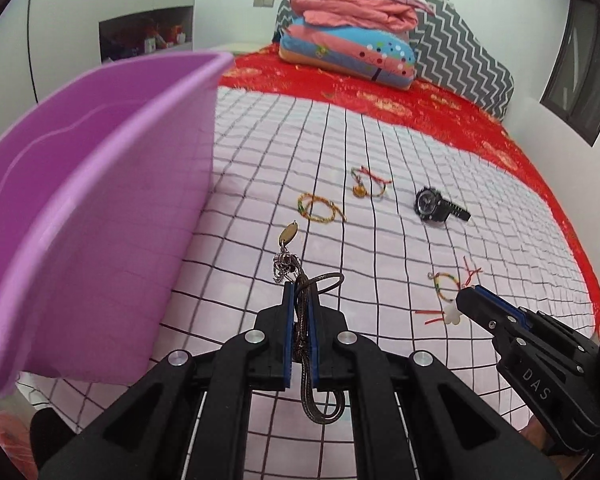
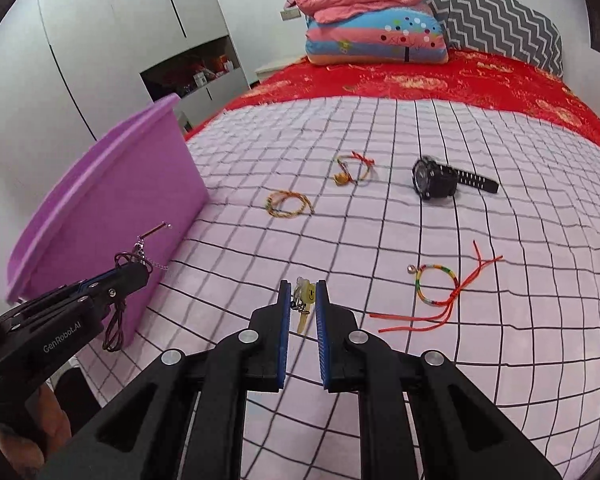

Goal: Organize jewelry
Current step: 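Carry the cord pendant and flower charm with both tools over the purple tub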

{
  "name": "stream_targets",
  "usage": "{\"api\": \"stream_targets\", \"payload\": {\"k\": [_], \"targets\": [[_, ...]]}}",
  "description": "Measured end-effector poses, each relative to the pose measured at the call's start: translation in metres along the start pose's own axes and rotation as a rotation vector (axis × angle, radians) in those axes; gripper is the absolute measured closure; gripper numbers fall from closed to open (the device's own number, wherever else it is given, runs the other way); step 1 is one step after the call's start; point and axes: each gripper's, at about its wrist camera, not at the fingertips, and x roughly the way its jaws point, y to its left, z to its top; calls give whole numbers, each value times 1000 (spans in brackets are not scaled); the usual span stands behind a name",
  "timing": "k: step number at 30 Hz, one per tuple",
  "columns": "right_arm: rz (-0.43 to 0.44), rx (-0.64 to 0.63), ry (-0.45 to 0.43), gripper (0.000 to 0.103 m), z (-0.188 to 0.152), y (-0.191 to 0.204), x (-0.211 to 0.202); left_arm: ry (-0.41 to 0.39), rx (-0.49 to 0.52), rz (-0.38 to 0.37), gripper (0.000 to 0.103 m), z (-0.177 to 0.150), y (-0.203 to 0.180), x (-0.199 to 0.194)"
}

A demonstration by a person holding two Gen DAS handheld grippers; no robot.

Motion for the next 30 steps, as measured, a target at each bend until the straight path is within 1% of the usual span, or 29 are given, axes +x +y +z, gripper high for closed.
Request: {"api": "stream_targets", "payload": {"k": [4, 10, 13, 14, 17, 21, 26, 30], "targets": [[28, -24, -53, 91, 10, 20, -25, -46, -15, 10, 96, 7, 10, -30], [92, -89, -119, 91, 29, 64, -50, -127, -49, 71, 96, 25, 36, -73], [129, -115, -132, 91, 38, 87, -54, -177, -65, 113, 96, 34, 54, -94], [154, -122, -131, 91, 42, 97, -53, -192, -73, 127, 96, 37, 61, -100], [199, -146, -132, 91, 52, 124, -50, -218, -87, 167, 96, 45, 84, -112], [249, -182, -135, 91, 64, 160, -45, -216, -97, 207, 96, 53, 117, -117], [308, -211, -115, 91, 80, 203, -29, -206, -108, 248, 96, 57, 154, -119], [339, -234, -90, 91, 89, 233, -15, -190, -124, 256, 96, 60, 180, -114]]}}
